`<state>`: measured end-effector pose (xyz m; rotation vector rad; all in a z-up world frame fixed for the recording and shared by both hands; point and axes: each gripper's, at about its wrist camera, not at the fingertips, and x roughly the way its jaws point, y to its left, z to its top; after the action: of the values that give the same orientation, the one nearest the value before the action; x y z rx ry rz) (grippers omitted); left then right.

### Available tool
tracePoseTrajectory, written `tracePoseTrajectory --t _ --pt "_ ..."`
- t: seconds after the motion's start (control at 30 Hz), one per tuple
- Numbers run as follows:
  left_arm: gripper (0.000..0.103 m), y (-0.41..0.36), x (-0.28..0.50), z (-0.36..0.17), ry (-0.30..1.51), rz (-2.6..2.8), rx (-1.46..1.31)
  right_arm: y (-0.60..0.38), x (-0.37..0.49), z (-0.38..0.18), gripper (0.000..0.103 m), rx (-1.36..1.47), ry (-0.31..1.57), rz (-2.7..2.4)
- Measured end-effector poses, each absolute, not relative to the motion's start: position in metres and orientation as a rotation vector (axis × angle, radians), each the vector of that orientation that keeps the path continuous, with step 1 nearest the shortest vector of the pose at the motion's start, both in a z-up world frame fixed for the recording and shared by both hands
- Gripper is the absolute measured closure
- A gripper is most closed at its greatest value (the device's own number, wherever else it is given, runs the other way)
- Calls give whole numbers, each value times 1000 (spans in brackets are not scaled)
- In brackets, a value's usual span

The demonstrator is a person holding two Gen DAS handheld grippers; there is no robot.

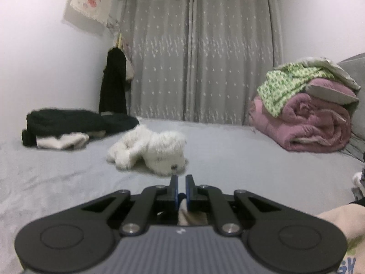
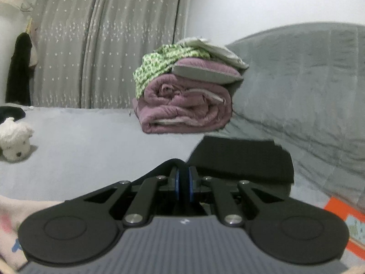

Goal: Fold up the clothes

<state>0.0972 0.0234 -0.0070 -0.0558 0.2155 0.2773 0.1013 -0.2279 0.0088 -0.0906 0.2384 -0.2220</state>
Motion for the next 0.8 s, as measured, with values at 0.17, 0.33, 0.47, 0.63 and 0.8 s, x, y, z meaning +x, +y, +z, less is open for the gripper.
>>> tracePoseTrajectory --t 0.17,0.33,0.47,0.63,0.8 --pt "97 25 114 -4 167 314 -13 -220 122 5 94 -133 202 -215" --pt "97 34 133 -15 161 352 14 -210 146 -8 94 -177 190 -205" --pt "97 38 148 -32 190 371 46 -201 161 -22 94 -236 194 -194" --pt "97 41 162 -55 235 390 72 -191 177 -47 94 -318 218 -183" --pt "96 47 174 -68 287 403 46 -186 191 -72 94 -371 264 -175"
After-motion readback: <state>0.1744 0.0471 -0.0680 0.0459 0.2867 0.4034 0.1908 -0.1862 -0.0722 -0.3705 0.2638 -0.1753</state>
